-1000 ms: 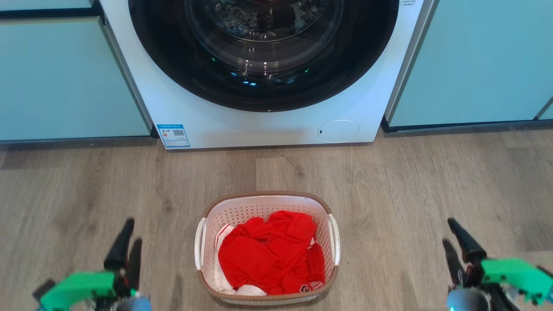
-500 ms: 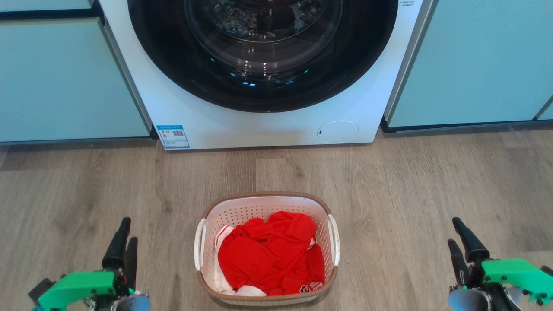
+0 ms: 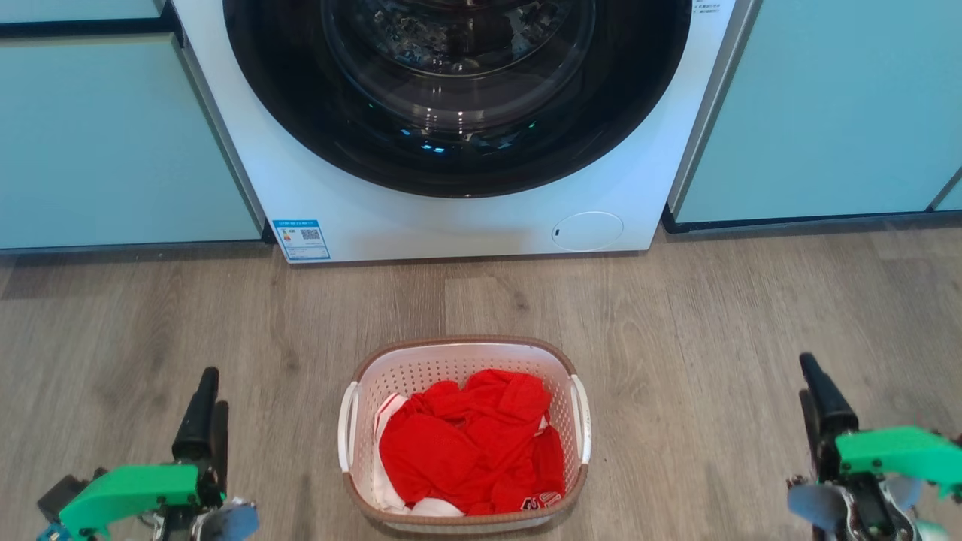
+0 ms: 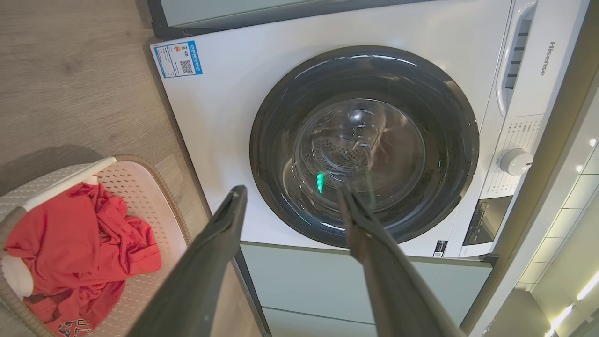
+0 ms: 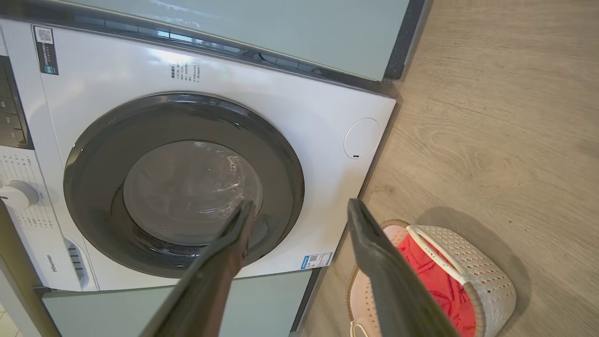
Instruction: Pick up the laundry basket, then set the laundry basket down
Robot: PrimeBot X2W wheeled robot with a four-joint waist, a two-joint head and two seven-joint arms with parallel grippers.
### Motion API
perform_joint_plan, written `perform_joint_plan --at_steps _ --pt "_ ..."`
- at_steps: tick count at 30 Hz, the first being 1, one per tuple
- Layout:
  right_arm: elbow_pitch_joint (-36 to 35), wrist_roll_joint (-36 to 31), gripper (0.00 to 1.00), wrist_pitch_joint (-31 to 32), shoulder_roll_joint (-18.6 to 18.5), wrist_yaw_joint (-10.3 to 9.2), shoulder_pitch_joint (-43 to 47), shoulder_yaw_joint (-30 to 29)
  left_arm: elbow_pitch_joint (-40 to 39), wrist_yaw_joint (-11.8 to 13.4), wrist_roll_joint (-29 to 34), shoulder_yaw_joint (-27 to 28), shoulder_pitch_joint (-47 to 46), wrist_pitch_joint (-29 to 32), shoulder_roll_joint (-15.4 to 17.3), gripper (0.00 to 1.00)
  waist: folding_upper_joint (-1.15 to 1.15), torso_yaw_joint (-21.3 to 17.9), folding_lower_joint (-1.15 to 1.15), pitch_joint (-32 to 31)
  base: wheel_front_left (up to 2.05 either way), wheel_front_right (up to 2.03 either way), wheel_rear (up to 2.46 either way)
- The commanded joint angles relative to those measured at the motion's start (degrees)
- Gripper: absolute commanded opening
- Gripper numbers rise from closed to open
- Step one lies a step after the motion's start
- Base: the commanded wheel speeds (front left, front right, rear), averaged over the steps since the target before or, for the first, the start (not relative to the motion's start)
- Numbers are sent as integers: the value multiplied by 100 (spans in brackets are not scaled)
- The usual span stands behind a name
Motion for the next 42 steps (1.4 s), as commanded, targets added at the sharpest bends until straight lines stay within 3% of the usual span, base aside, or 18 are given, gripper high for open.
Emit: perform_joint_plan --at_steps 1,19,30,42 --pt "-269 -150 100 -53 -35 11 -320 -17 -235 -11 85 63 -336 -52 53 100 0 2 0 0 0 0 0" --pt "-1024 -2000 100 -355 -47 17 -613 57 -901 -18 1041 -62 -464 -358 59 100 0 55 0 17 0 0 0" --pt "-1534 -3143 100 -539 -54 21 -766 186 -1322 -21 2072 91 -561 -546 63 100 0 65 0 44 0 0 0" --pt "-1959 -4535 100 -740 -62 25 -847 531 -2004 455 3712 -291 -684 -750 67 100 0 59 0 81 0 0 0"
